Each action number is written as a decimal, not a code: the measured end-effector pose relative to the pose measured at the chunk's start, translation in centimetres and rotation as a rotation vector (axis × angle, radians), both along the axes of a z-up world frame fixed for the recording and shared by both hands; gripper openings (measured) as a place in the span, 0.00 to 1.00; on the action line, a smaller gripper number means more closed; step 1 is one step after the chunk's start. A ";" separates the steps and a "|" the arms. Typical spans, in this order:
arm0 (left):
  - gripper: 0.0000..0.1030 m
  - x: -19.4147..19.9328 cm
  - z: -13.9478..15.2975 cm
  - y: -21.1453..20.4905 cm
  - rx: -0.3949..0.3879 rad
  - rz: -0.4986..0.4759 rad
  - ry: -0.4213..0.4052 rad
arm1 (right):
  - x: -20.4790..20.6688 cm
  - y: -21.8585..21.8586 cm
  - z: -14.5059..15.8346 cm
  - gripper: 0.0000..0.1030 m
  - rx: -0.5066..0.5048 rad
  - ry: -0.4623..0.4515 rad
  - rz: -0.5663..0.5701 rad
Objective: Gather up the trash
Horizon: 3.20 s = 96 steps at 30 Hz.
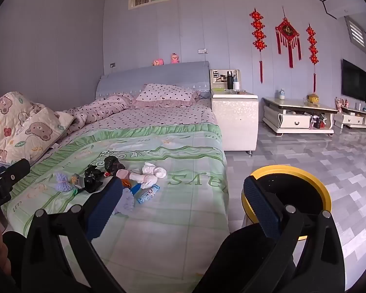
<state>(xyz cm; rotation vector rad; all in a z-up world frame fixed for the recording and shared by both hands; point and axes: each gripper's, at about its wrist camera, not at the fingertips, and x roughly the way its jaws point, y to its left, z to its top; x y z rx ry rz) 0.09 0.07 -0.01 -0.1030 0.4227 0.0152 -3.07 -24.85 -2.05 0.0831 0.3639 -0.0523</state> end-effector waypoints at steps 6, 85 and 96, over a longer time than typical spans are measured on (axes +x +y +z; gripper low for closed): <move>0.93 -0.2 0.8 0.6 0.005 -0.003 -0.010 | 0.0 -0.1 0.0 0.92 -0.003 0.000 0.002; 0.93 0.1 -1.4 0.0 0.005 -0.006 0.013 | 0.7 0.1 -1.5 0.92 -0.004 0.039 0.018; 0.93 0.2 -2.9 -0.1 0.006 0.002 0.030 | 1.4 -0.1 -1.7 0.92 -0.006 0.068 0.025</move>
